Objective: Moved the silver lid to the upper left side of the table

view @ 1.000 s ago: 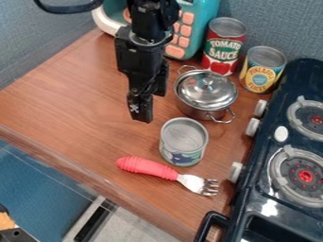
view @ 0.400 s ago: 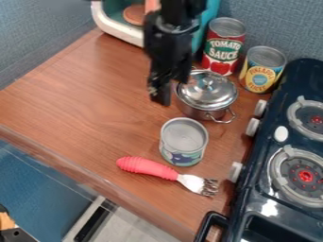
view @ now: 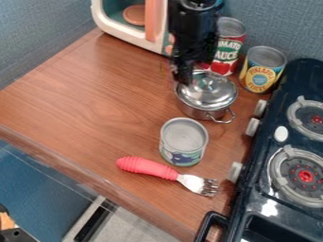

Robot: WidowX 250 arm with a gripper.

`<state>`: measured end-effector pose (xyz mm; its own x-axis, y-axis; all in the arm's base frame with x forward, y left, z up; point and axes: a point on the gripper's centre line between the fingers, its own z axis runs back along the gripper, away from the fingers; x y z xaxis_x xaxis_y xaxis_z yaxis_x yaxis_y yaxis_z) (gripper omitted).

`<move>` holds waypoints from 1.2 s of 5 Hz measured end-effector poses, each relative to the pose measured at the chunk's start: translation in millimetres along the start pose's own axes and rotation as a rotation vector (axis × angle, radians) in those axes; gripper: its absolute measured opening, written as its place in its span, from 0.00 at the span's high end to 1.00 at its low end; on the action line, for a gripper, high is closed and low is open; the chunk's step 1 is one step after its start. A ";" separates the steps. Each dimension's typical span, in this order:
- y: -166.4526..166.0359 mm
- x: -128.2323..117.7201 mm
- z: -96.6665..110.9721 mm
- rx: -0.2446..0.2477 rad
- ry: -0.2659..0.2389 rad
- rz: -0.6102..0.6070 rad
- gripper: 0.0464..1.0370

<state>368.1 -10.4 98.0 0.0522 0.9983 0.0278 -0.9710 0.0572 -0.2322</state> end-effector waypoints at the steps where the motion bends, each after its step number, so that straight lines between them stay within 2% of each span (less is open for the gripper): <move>1: -12.9 -3.0 -17.7 0.038 -0.005 -0.024 0.04; 3: -25.7 -16.8 -46.4 0.082 -0.024 -0.106 0.07; 5: -28.0 -15.5 -47.5 0.060 -0.037 -0.092 0.65; 6: -27.7 -16.3 -46.3 0.059 -0.032 -0.098 0.77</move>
<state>405.0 -27.5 59.0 0.1408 0.9869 0.0790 -0.9736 0.1525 -0.1697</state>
